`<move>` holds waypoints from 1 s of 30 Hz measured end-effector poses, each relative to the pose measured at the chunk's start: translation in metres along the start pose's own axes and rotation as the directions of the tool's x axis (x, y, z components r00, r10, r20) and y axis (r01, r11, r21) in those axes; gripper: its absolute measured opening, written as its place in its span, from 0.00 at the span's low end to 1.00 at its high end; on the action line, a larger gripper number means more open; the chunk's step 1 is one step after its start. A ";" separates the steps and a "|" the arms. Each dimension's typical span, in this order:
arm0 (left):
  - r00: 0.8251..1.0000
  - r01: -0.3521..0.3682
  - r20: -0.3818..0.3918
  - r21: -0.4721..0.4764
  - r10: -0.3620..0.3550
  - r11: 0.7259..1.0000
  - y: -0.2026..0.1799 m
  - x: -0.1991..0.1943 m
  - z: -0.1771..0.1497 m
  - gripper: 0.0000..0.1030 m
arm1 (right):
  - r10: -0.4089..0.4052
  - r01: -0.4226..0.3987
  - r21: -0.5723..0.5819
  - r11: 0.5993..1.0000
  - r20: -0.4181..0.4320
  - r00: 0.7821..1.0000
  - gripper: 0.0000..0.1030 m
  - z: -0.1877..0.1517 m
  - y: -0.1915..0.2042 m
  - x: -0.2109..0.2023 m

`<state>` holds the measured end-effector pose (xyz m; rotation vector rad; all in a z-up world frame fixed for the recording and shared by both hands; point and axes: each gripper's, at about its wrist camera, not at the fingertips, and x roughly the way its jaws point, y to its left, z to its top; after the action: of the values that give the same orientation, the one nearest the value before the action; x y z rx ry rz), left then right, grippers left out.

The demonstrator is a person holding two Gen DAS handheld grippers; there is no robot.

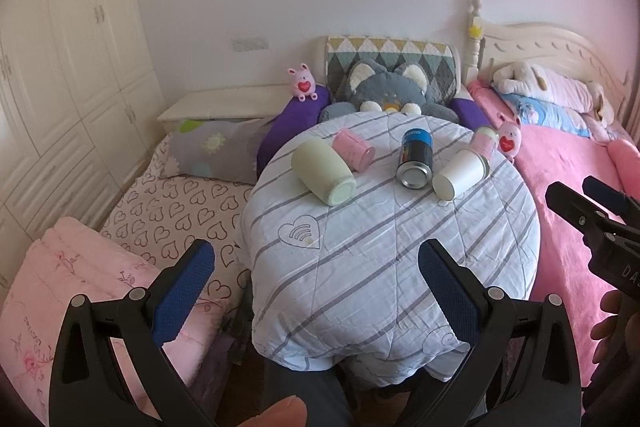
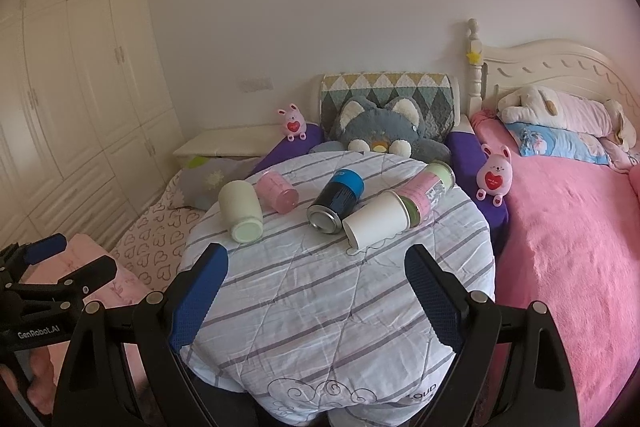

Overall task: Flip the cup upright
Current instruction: 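Move the right gripper toward the pale green cup lying on its side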

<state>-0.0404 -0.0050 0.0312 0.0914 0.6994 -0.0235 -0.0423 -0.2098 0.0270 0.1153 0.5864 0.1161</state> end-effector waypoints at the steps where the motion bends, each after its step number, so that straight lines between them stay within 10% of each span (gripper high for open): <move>1: 1.000 -0.001 0.002 0.000 0.001 1.000 0.000 0.000 0.000 1.00 | 0.002 -0.002 -0.002 1.000 0.003 1.000 0.88 -0.001 0.001 -0.001; 30: 1.000 -0.015 -0.015 -0.014 0.015 1.000 0.010 0.014 0.005 1.00 | 0.017 -0.018 -0.027 0.999 -0.025 1.000 0.88 0.005 0.004 0.020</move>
<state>-0.0258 0.0049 0.0264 0.0828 0.7140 -0.0036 -0.0231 -0.2031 0.0205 0.0927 0.6082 0.1426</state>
